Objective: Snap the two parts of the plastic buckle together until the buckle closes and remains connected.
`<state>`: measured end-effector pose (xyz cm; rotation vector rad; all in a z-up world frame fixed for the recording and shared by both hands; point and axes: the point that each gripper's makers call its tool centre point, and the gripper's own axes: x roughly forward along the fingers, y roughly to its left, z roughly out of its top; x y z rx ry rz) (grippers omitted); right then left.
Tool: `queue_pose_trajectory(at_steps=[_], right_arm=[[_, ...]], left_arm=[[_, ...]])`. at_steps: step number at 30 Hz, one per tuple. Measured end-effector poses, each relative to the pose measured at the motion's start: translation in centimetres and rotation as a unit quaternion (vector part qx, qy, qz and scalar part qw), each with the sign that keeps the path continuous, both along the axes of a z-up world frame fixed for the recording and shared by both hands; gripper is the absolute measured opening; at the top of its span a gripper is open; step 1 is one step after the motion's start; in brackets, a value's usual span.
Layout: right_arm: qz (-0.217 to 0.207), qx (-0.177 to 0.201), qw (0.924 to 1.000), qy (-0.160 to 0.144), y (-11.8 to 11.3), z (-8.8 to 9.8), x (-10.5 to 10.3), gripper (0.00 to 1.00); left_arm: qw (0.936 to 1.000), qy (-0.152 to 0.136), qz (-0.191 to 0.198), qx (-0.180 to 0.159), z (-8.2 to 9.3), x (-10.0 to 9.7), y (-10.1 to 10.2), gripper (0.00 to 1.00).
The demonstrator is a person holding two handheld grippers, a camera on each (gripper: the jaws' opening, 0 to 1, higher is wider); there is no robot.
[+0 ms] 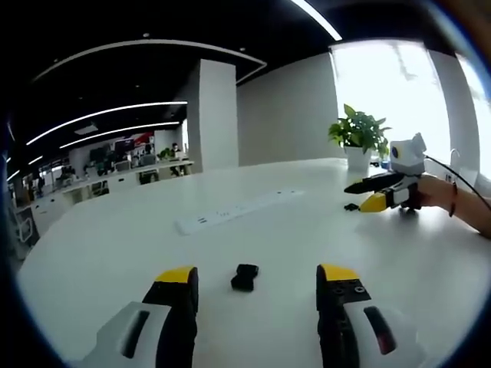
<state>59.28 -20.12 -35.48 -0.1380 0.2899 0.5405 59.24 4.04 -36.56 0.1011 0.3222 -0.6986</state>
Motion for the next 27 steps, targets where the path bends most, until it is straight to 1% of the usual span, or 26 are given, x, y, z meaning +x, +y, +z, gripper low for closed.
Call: queue_pose_trajectory(at_steps=[3, 8, 13, 19, 21, 23, 27], right_arm=[[0.0, -0.004, 1.0, 0.001, 0.0, -0.1, 0.0, 0.61], [0.005, -0.006, 1.0, 0.0, 0.1, -0.2, -0.1, 0.6], [0.003, -0.017, 0.9998, 0.006, -0.1, -0.6, 0.1, 0.59], [0.003, -0.019, 0.9998, 0.009, -0.1, -0.8, 0.1, 0.59], [0.003, -0.023, 0.9996, 0.013, 0.0, -0.9, 0.0, 0.59], [0.005, -0.023, 0.9996, 0.014, 0.0, -1.0, -0.1, 0.59], [0.005, -0.025, 0.9996, 0.015, 0.0, -1.2, -0.1, 0.59]], left_arm=[[1.0, 0.001, 0.0, 0.006, -0.2, 0.1, 0.0, 0.62], [1.0, 0.001, -0.001, 0.006, -0.3, 0.1, 0.0, 0.62], [0.9999, 0.004, -0.002, 0.013, -0.5, 0.2, 0.0, 0.62], [0.9999, 0.003, 0.0, 0.015, -0.6, 0.0, 0.0, 0.61], [0.9998, 0.003, 0.002, 0.021, -0.7, -0.1, 0.1, 0.6], [0.9994, -0.005, 0.009, 0.032, -0.7, 0.0, 0.2, 0.59], [0.9994, -0.006, 0.0, 0.035, -0.8, 0.0, -0.1, 0.59]])
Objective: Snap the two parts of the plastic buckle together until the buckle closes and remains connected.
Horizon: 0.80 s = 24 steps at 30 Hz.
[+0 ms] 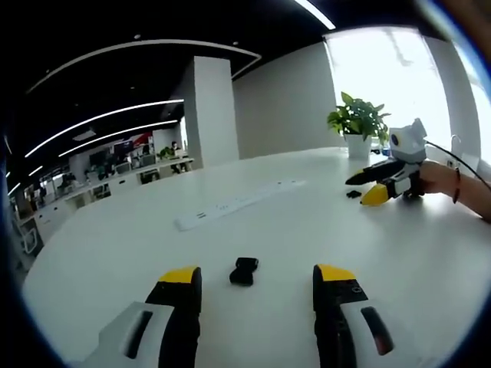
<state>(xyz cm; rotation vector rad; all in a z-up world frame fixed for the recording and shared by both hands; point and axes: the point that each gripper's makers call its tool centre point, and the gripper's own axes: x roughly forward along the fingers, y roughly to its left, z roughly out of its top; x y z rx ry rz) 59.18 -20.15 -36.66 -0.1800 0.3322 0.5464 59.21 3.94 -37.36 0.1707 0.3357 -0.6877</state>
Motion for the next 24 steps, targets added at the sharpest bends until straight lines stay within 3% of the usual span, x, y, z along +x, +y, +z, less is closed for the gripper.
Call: queue_pose_trajectory(at_steps=[16, 24], right_arm=[[0.004, 0.008, 0.9999, 0.007, 0.22, -0.33, -0.14, 0.58], [0.006, 0.016, 0.9998, 0.011, 0.29, -0.44, -0.12, 0.6]], left_arm=[[0.9998, 0.011, 0.0, -0.016, -0.34, 0.74, -0.42, 0.59], [0.9989, 0.032, -0.001, -0.034, -0.66, 0.55, -0.63, 0.6]])
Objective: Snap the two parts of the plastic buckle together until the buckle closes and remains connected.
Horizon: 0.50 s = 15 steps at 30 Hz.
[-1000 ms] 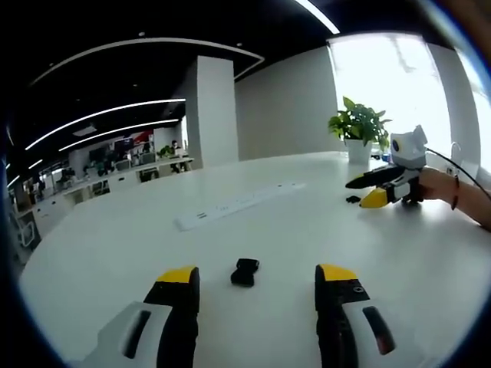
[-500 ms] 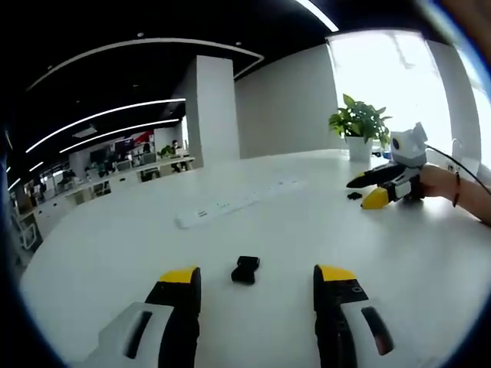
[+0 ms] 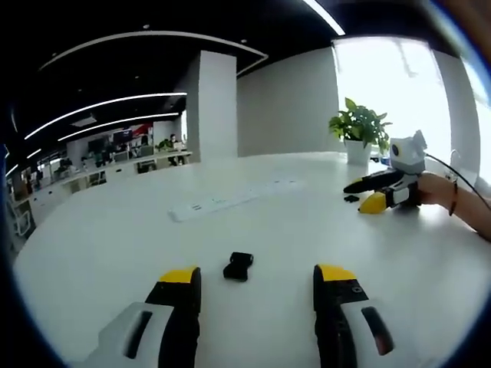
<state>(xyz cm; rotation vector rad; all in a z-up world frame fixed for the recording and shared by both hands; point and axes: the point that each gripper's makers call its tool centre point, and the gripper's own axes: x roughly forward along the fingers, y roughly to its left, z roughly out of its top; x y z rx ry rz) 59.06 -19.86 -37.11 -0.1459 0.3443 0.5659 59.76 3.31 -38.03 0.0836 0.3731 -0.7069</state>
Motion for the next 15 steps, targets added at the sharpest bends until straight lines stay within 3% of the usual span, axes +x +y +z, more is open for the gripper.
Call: queue_pose_trajectory(at_steps=[15], right_arm=[[0.012, 0.005, 0.9999, -0.008, 0.55, 0.01, -0.16, 0.56]], left_arm=[[0.9999, -0.006, -0.006, -0.007, -0.08, -0.42, -0.16, 0.61]])
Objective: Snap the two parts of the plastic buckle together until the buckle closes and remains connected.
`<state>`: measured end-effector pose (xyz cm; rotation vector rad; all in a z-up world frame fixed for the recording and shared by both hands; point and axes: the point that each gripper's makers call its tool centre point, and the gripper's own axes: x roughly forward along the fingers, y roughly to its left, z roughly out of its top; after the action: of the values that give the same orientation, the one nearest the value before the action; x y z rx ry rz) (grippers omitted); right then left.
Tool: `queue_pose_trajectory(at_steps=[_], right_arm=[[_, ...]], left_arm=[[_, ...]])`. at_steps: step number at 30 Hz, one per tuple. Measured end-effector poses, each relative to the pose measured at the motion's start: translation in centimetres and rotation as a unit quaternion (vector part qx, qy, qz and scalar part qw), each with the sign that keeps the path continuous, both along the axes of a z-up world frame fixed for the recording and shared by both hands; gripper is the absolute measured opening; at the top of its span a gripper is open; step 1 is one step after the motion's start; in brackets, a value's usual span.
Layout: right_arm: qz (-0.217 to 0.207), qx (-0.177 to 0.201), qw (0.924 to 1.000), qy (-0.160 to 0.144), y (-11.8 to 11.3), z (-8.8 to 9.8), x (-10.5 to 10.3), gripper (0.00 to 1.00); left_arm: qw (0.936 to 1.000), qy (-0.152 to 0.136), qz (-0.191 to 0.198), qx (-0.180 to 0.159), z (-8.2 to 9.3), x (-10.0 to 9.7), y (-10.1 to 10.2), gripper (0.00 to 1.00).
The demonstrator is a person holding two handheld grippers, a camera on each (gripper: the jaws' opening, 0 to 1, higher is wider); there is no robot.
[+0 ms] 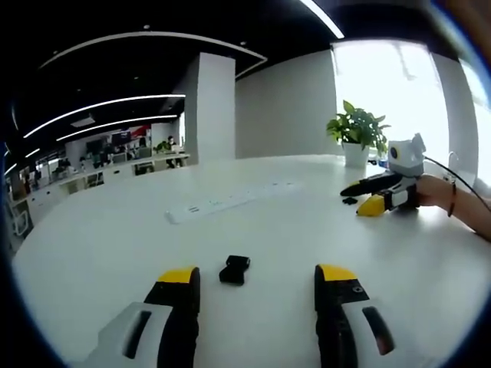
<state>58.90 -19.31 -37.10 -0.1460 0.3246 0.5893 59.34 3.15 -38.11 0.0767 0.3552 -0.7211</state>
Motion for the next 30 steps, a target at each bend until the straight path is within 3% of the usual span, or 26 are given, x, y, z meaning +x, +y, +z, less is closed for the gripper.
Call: queue_pose_trajectory(at_steps=[7, 11, 15, 30], right_arm=[[0.0, 0.001, 1.0, -0.001, 0.07, -0.02, -0.23, 0.56], [0.007, 0.001, 1.0, -0.002, 0.29, 0.01, -0.22, 0.48], [0.008, 0.001, 1.0, -0.002, 0.2, -0.05, 0.0, 0.48], [0.015, 0.002, 0.9999, -0.004, 0.44, -0.08, -0.19, 0.41]], left_arm=[[1.0, -0.002, -0.005, -0.002, 0.06, -0.03, -0.03, 0.58], [1.0, -0.002, -0.004, -0.003, 0.09, -0.13, -0.02, 0.57], [1.0, -0.002, -0.003, -0.003, 0.12, -0.22, 0.02, 0.56], [1.0, -0.001, -0.003, -0.003, 0.18, -0.08, 0.02, 0.44]])
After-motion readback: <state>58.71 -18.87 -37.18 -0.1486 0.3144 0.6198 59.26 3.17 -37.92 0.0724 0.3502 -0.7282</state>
